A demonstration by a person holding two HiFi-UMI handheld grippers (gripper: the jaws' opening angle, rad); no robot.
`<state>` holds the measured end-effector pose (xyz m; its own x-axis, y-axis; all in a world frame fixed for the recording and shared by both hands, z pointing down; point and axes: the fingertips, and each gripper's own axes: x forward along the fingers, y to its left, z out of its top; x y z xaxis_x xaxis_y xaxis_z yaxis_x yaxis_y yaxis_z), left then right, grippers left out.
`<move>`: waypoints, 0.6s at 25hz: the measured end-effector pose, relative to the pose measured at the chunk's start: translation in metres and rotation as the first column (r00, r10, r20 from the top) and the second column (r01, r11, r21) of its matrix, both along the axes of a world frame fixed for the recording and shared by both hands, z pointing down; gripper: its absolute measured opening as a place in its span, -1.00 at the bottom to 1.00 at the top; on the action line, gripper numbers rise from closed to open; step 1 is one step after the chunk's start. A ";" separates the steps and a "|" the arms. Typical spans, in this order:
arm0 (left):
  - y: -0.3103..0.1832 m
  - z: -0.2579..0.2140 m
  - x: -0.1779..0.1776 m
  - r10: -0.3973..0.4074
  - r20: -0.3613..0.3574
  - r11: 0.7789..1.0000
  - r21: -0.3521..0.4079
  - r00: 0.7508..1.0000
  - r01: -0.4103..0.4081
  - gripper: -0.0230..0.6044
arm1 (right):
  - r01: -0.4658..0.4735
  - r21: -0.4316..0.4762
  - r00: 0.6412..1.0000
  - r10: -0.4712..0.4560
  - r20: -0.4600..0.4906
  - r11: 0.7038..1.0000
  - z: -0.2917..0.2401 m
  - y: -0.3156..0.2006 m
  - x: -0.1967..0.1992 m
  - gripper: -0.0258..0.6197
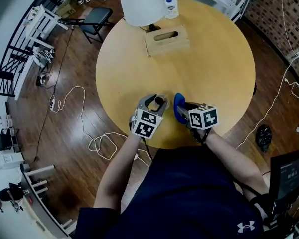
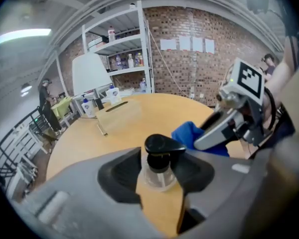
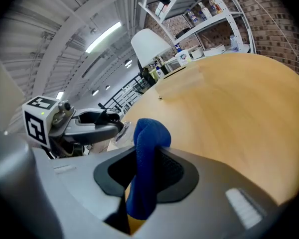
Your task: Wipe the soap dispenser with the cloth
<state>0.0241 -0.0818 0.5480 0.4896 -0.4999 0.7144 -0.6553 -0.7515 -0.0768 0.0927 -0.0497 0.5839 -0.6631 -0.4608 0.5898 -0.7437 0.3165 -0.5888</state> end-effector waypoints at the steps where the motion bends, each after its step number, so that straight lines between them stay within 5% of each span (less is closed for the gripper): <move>1: -0.001 0.000 0.000 -0.024 -0.028 1.000 -0.009 0.999 0.024 -0.40 | 0.007 0.001 1.000 -0.007 -0.003 1.000 0.001 0.004 0.000 -0.63; 6: 0.005 -0.005 0.009 -0.120 -0.171 0.993 -0.041 0.978 0.115 -0.46 | 0.060 -0.025 0.998 -0.060 -0.033 0.998 0.013 0.030 -0.001 -0.63; 10: 0.004 -0.003 0.009 -0.154 -0.186 0.988 -0.021 0.970 0.152 -0.47 | 0.066 -0.033 0.997 -0.067 -0.036 0.997 0.019 0.041 -0.008 -0.63; 15: 0.001 0.006 0.000 -0.171 -0.161 0.984 0.012 0.972 0.175 -0.47 | 0.057 0.103 0.997 -0.051 -0.061 0.993 -0.006 0.019 -0.016 -0.63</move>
